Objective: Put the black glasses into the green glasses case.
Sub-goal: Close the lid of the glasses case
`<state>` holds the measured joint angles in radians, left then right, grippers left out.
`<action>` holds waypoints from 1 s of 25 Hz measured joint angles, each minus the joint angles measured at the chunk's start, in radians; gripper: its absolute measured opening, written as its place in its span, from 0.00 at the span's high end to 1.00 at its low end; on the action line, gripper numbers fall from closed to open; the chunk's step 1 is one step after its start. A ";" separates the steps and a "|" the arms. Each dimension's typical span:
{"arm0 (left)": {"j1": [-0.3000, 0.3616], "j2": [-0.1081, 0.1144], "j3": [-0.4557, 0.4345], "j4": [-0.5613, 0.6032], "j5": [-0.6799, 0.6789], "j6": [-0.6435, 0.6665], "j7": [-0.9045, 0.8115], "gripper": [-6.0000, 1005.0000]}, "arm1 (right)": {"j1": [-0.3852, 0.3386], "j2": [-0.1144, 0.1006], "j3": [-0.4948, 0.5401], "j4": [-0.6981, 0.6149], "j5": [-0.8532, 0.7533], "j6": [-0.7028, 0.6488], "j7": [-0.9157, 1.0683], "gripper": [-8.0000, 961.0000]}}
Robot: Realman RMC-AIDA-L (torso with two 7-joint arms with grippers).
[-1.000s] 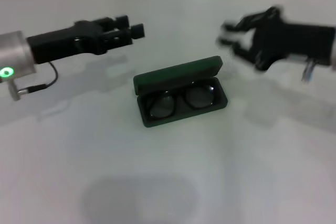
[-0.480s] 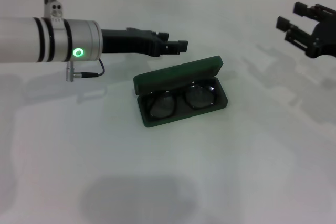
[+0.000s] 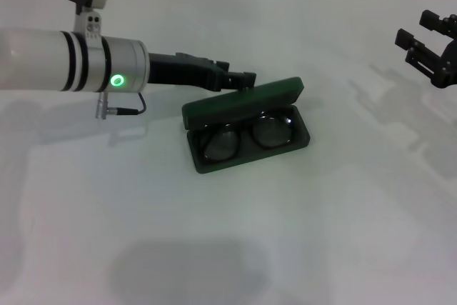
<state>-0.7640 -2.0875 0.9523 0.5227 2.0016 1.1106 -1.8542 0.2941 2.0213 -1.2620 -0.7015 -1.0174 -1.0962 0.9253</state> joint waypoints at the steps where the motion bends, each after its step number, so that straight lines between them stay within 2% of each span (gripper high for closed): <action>1: 0.000 0.000 0.007 0.000 -0.001 0.001 0.000 0.29 | -0.001 0.000 0.000 0.001 -0.001 0.000 0.000 0.47; 5: 0.000 -0.002 0.064 0.000 -0.005 0.016 -0.004 0.29 | -0.003 -0.002 0.001 0.001 -0.003 -0.001 -0.001 0.48; 9: 0.006 -0.003 0.081 0.002 -0.007 0.043 -0.001 0.29 | -0.004 -0.001 0.001 0.002 -0.005 -0.001 -0.001 0.48; 15: 0.042 -0.007 0.100 0.017 -0.015 0.076 0.043 0.29 | -0.001 -0.001 -0.004 0.003 -0.008 -0.002 -0.002 0.47; 20: 0.079 -0.008 0.171 0.017 -0.067 0.076 0.107 0.29 | 0.002 0.000 -0.007 0.004 -0.008 -0.002 -0.002 0.48; 25: 0.102 -0.008 0.187 0.027 -0.085 0.077 0.151 0.29 | 0.003 0.000 -0.010 0.004 -0.008 -0.002 -0.002 0.48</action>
<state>-0.6616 -2.0955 1.1392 0.5496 1.9168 1.1872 -1.7035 0.2972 2.0216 -1.2724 -0.6978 -1.0252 -1.0985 0.9233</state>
